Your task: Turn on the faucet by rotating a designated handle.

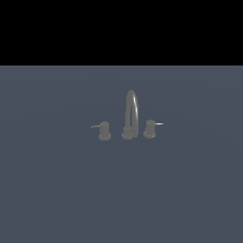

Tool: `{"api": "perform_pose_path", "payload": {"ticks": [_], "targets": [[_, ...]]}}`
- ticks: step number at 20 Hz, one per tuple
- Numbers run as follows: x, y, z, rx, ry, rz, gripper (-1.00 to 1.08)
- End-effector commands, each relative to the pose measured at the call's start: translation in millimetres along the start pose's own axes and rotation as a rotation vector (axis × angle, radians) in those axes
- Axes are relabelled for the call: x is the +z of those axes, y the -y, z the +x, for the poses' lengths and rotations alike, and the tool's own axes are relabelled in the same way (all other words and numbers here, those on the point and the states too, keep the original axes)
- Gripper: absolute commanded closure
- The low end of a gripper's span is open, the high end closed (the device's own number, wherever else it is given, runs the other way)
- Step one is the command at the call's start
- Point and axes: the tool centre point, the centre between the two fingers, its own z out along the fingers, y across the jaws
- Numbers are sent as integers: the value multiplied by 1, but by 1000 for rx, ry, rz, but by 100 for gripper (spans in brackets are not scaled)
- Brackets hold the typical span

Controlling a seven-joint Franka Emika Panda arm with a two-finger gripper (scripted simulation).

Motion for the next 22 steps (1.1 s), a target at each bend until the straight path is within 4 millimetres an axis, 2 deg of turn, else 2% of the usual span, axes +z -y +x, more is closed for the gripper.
{"api": "perform_pose_path", "payload": {"ticks": [1, 9, 15, 22], "targets": [[0, 0, 0, 0, 0, 0, 108], [-5, -15, 7, 48, -8, -19, 108], [-5, -15, 9, 53, -8, -18, 108], [-1, -18, 30, 113, -12, -17, 108]]}}
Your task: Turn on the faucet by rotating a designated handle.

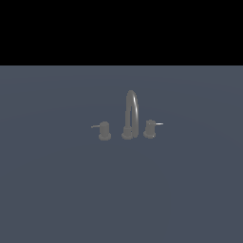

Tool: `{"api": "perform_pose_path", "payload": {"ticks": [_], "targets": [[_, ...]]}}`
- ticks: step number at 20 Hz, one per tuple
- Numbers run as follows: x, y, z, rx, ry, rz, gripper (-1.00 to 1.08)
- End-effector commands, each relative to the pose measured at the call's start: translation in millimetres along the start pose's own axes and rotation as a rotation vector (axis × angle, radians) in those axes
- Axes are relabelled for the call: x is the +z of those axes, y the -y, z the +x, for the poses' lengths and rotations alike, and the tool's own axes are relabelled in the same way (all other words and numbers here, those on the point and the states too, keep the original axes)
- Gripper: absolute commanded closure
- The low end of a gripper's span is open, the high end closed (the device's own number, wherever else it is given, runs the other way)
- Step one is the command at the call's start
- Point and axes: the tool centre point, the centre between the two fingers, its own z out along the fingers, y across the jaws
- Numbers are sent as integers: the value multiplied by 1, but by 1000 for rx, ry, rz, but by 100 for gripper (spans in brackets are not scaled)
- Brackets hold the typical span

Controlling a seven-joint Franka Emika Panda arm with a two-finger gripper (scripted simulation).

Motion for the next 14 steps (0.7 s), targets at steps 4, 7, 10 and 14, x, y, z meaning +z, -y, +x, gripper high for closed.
{"api": "perform_pose_path", "payload": {"ticks": [4, 7, 10, 14], "targets": [[7, -1, 28, 77, -3, 2, 108], [13, -3, 49, 136, -6, 4, 108], [23, -4, 75, 206, -9, 6, 108], [39, -8, 110, 306, -13, 9, 108]]}}
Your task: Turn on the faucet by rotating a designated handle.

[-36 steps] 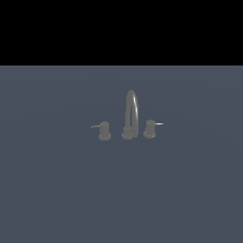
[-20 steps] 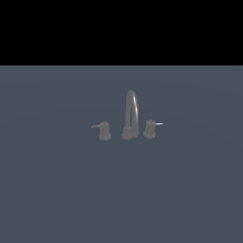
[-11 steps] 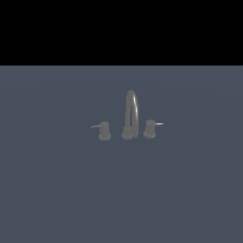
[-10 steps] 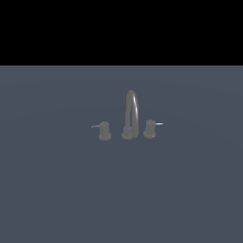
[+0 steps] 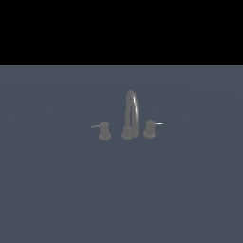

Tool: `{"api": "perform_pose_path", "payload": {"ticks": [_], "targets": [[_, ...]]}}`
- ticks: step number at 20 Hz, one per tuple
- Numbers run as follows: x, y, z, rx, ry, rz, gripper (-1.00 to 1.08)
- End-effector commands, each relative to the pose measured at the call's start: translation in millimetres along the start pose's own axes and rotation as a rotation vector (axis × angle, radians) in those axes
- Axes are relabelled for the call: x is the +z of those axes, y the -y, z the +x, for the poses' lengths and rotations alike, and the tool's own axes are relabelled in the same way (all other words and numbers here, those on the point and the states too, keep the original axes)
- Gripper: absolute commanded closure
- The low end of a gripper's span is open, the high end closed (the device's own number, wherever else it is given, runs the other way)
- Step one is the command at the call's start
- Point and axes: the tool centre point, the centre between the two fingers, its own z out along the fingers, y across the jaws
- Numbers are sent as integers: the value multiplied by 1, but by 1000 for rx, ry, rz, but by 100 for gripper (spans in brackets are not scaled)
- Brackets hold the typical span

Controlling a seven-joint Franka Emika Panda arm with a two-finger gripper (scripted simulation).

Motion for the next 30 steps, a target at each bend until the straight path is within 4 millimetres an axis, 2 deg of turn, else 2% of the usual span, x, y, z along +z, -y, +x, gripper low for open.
{"api": "perform_pose_path", "payload": {"ticks": [1, 8, 15, 22, 30], "targets": [[11, 3, 22, 63, -3, 2, 108], [50, 10, 81, 238, -10, 8, 108], [98, 13, 135, 413, -16, 15, 108], [156, 12, 184, 589, -22, 22, 108], [232, 7, 229, 790, -28, 30, 108]]}}
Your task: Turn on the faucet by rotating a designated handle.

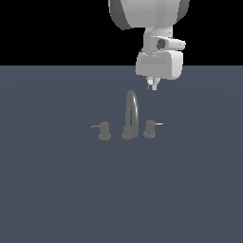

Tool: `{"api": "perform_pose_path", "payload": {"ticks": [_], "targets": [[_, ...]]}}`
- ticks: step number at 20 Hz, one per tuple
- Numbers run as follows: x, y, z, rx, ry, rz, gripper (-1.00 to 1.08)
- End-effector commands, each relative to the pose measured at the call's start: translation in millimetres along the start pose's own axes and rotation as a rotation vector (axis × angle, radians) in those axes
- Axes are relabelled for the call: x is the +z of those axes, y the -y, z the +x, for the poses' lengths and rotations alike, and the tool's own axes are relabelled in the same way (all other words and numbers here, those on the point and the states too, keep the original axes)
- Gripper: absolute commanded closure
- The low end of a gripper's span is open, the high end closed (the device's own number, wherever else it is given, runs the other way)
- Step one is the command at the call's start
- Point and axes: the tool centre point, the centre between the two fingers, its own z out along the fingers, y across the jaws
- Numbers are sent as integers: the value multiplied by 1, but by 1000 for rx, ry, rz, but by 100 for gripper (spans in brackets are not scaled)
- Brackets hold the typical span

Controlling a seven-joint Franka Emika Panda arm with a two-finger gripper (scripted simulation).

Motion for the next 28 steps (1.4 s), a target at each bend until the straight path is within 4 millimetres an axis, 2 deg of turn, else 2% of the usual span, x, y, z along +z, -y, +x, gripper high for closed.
{"api": "perform_pose_path", "payload": {"ticks": [1, 8, 14, 20, 26, 28], "targets": [[26, 6, 11, 64, -3, 3, 108], [92, 15, 34, 220, -7, 10, 108], [130, 17, 44, 304, -9, 13, 108], [147, 17, 48, 343, -10, 15, 108], [148, 16, 48, 345, -10, 14, 108], [149, 9, 49, 345, -10, 14, 108]]}}
